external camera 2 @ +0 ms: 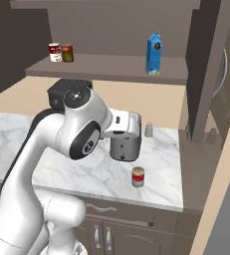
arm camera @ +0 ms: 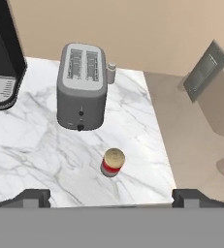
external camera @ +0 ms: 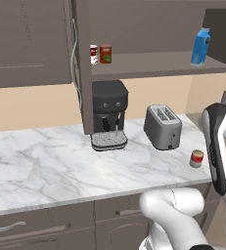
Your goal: Pick the cans from the counter and place them in their designated side in the cabinet.
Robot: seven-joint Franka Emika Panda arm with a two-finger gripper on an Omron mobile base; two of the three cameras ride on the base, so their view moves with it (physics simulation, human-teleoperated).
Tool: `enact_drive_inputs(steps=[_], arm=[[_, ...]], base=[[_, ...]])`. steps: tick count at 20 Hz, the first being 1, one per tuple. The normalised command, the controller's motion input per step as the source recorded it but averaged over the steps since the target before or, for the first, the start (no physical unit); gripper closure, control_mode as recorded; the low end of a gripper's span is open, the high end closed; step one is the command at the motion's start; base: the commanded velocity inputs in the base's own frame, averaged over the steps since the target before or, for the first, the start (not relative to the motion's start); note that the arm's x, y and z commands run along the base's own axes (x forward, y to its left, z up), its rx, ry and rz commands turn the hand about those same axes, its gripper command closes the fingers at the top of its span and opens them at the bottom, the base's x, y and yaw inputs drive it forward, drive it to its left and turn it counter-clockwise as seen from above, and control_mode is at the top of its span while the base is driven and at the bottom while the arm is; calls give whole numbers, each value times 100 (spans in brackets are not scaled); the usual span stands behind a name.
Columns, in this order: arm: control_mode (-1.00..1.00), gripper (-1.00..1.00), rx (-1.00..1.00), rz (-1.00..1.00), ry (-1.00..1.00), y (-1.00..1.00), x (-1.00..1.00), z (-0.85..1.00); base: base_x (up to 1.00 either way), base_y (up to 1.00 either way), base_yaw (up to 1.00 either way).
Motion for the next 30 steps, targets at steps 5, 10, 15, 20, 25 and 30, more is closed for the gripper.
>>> enact_drive_inputs(steps=[5, 10, 15, 20, 25, 30], arm=[[-100, -100, 1, -2, 0, -6, -2, -19], [-100, -100, 0, -2, 0, -5, -1, -19], [-100, -100, 0, -1, 0, -2, 0, -19], [-100, -100, 0, -1, 0, 0, 0, -18], [-100, -100, 0, -1, 0, -1, 0, -18], [-100, -100, 0, -1, 0, -6, 0, -17]], base=[[0, 0, 0], [0, 0, 0], [0, 0, 0], [0, 0, 0], [0, 0, 0], [0, 0, 0]])
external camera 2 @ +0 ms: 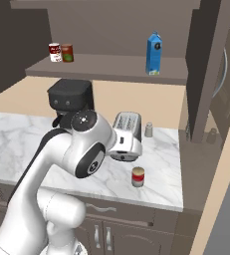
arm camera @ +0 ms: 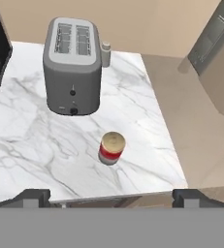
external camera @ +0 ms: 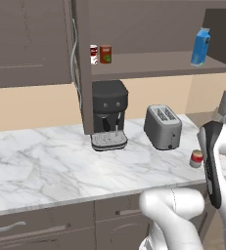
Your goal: Pick the cans from the counter and place them in their designated side in the cabinet.
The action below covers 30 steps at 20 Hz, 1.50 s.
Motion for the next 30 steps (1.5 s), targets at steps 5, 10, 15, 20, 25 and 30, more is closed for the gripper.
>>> enact_drive_inputs(steps=[5, 10, 15, 20, 25, 30], arm=[[-100, -100, 0, -1, 0, -5, 0, -18], [-100, -100, 2, 0, 0, -2, 0, -15], [-100, -100, 2, 0, 0, 0, 0, -8], [-100, -100, 2, 0, 0, -2, 3, -1], [-100, -100, 1, 0, 0, -2, 3, -3], [-100, -100, 1, 0, 3, -4, 4, -8]], base=[[0, 0, 0], [0, 0, 0], [0, 0, 0], [0, 0, 0], [0, 0, 0], [0, 0, 0]])
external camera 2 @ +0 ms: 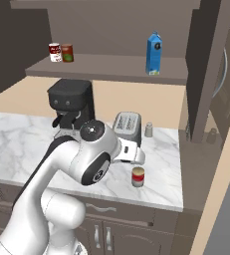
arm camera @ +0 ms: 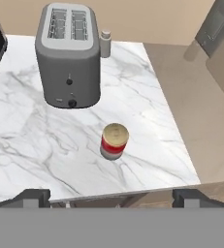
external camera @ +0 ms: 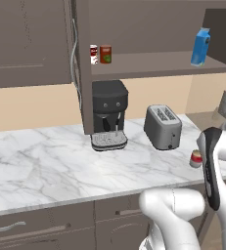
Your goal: Pick the cans from the counter and place them in their designated side in the cabinet.
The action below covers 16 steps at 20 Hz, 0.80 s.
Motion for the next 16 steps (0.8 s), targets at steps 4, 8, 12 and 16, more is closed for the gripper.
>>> enact_drive_inputs(steps=[4, 8, 12, 16], arm=[[-100, -100, 0, 0, 4, -3, 6, -10], [-100, -100, 0, 0, 3, 0, 9, -12], [-100, -100, 0, 0, 2, 0, 10, -11], [-100, -100, 0, 0, 0, 0, 8, -11]], base=[[0, 0, 0], [0, 0, 0], [0, 0, 0], [0, 0, 0]])
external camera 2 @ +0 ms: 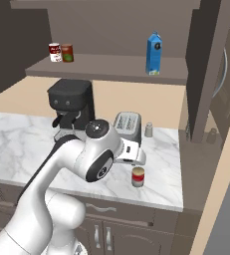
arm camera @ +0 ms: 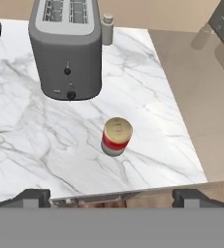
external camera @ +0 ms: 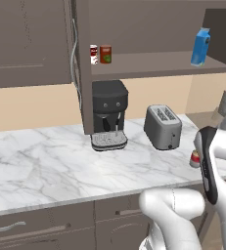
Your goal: Pick the cans from the counter and place them in their designated side in the cabinet.
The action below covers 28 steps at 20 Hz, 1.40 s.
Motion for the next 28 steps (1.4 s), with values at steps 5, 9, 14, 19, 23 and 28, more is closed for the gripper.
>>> enact_drive_inputs(steps=[5, 9, 14, 19, 23, 28], arm=[[-100, -100, 1, 0, 0, -1, 8, -11], [-100, -100, 1, 0, 0, -2, 9, -11], [-100, -100, 1, 0, 0, -3, 11, -11], [-100, -100, 1, 0, 0, -7, 11, -12], [-100, -100, 2, 0, 1, -8, 12, -13], [-100, -100, 2, 0, 1, -7, 13, -13]], base=[[0, 0, 0], [0, 0, 0], [0, 0, 0], [0, 0, 0], [0, 0, 0], [0, 0, 0]])
